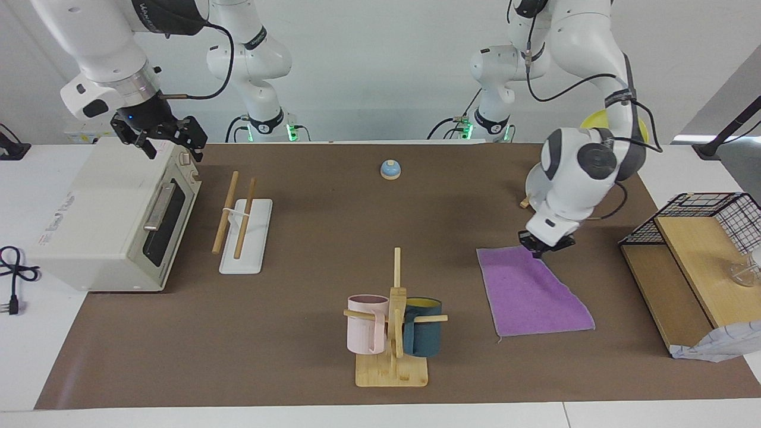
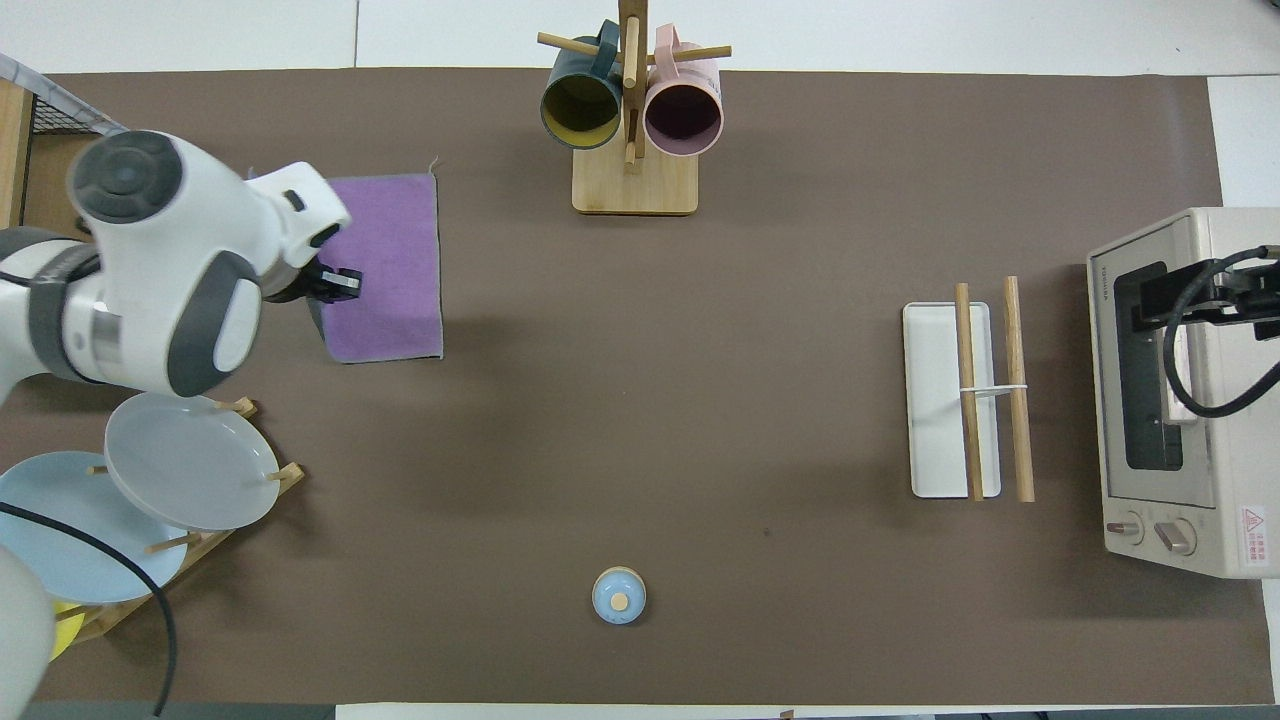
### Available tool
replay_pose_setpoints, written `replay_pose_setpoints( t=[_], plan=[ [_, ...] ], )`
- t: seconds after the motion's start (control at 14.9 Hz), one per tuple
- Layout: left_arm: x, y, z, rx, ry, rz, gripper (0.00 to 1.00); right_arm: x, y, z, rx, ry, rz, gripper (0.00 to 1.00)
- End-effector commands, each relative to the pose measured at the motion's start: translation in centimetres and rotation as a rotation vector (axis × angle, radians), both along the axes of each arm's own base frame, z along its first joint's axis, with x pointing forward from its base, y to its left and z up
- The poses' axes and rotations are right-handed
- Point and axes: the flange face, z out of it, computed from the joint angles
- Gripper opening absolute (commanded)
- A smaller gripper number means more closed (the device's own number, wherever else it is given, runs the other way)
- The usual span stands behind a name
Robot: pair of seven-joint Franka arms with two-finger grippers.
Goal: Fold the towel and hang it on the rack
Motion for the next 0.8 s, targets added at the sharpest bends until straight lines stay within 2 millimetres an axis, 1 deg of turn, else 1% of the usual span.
replay_pose_setpoints(
  t=[0.0, 0.07, 0.13, 0.2, 0.47, 0.54, 0.6, 0.67, 0.74],
  plan=[
    [-5.1, -8.1, -3.0, 0.113, -0.008, -0.154, 0.0, -0.4, 0.0, 0.2, 0.025, -0.005, 0.01, 1.0],
    [-6.0, -9.1, -4.6, 0.107, -0.009, -0.123, 0.0, -0.4, 0.0, 0.2, 0.025, -0.005, 0.01, 1.0],
    [-6.2, -9.4, -6.2, 0.093, -0.016, -0.089, 0.0, -0.4, 0.0, 0.2, 0.025, -0.005, 0.01, 1.0],
    [-6.1, -9.6, -6.6, 0.083, -0.022, -0.077, 0.0, -0.4, 0.0, 0.2, 0.025, -0.005, 0.01, 1.0],
    [-6.1, -9.8, -6.6, 0.032, -0.016, 0.035, 0.0, -0.4, 0.1, 0.2, 0.034, -0.006, 0.01, 1.0],
    [-6.0, -9.8, -6.4, 0.006, -0.004, 0.062, 0.02, -0.4, 0.2, 0.2, 0.037, -0.006, 0.01, 1.0],
    [-5.9, -9.6, -6.2, -0.004, 0.0, 0.076, 0.94, -0.4, 0.2, 0.2, 0.037, -0.006, 0.01, 1.0],
    [-5.9, -9.3, -5.7, -0.008, 0.007, 0.089, 1.0, -0.4, 0.2, 0.1, 0.037, -0.004, 0.01, 1.0],
    [-5.5, -8.3, -4.9, -0.034, 0.025, 0.131, 1.0, -0.4, 0.2, 0.1, 0.037, -0.004, 0.01, 1.0]
  ],
)
